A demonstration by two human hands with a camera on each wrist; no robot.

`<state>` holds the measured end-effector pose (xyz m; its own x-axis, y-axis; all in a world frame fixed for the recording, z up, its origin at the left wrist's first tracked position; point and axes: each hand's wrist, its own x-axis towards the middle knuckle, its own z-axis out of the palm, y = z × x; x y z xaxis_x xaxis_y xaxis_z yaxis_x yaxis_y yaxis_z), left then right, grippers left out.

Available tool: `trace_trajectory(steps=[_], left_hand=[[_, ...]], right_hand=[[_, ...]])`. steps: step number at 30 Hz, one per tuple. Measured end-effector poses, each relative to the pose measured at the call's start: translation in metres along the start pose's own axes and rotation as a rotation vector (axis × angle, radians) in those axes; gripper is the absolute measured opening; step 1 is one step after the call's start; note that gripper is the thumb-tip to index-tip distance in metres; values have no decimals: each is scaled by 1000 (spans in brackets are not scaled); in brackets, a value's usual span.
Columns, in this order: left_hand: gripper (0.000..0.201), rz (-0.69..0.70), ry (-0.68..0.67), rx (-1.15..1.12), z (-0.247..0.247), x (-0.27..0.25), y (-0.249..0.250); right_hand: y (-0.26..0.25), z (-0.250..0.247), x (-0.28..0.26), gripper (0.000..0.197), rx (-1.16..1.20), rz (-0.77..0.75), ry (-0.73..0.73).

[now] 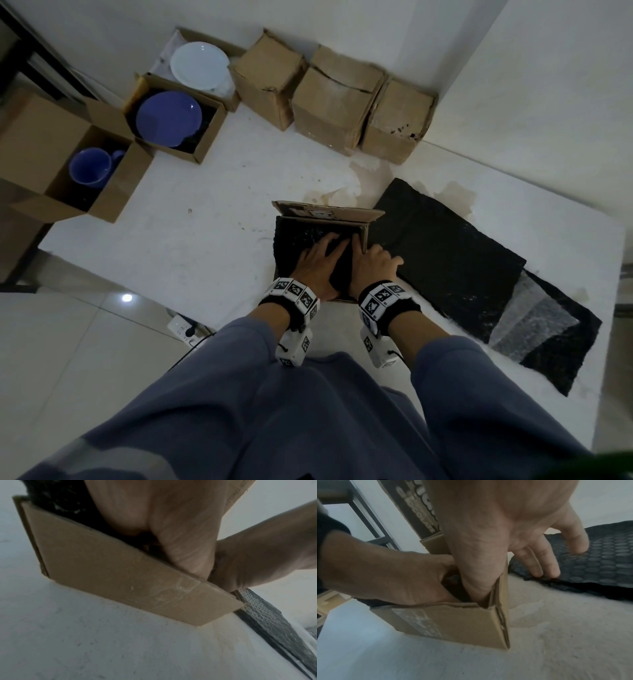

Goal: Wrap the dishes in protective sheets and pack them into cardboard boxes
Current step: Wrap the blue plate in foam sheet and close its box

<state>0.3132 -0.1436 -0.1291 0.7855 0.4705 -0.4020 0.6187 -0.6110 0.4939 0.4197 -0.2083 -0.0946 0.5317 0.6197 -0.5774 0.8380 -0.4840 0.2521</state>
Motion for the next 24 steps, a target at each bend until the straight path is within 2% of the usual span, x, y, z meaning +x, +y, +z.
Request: trace_trajectory(steps=[5,8,11,13,15,17,21,24], left_hand=[[107,34,-47,-28,-6,-5,-3],[82,29,-58,-85,-17,-13,-2],[56,77,74,-79,-28,-28,-9],[51,105,177,-16,-31,-41,-20],[48,110,186,32,-32,-53,-32],[44,147,165,70,-33,-62,-41],[41,215,170,102,-45,-63,-47],[38,220,246,143,-62,-59,-50]], right_hand=[[-5,-5,1,78,34,23,-9],[-3,-6,-2,82,58,11,-14],[3,0,-9,94,82,-40,20],[8,2,-16,101,127,-89,30],[13,-2,-23,101,160,-124,23],[13,-11,-28,91,153,-158,-9],[11,-34,-33,36,79,-237,-22],[4,-43,-35,30,106,-304,53]])
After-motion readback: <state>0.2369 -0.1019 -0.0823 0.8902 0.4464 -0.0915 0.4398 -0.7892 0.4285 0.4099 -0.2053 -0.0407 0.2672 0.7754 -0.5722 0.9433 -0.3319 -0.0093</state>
